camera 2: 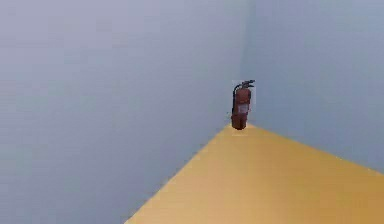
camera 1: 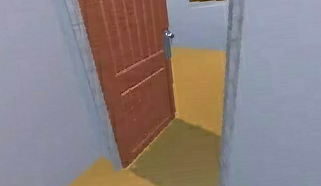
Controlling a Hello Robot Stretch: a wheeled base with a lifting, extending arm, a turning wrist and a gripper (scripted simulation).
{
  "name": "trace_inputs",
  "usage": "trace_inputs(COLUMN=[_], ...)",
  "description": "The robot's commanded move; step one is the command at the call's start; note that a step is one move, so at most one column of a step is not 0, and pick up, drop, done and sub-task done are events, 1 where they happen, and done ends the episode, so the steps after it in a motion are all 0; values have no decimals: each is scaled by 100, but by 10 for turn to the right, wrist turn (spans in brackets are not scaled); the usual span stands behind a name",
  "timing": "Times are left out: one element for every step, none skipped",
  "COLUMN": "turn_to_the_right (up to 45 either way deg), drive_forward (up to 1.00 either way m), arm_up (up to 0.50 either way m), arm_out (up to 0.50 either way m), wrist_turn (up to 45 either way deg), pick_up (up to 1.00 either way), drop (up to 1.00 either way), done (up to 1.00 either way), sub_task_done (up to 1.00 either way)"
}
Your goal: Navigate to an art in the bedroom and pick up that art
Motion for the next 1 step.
trace_inputs(turn_to_the_right=[0], drive_forward=[100], arm_up=[0], arm_out=[0], wrist_turn=[0], pick_up=[0], drop=[0], done=[0], sub_task_done=[0])
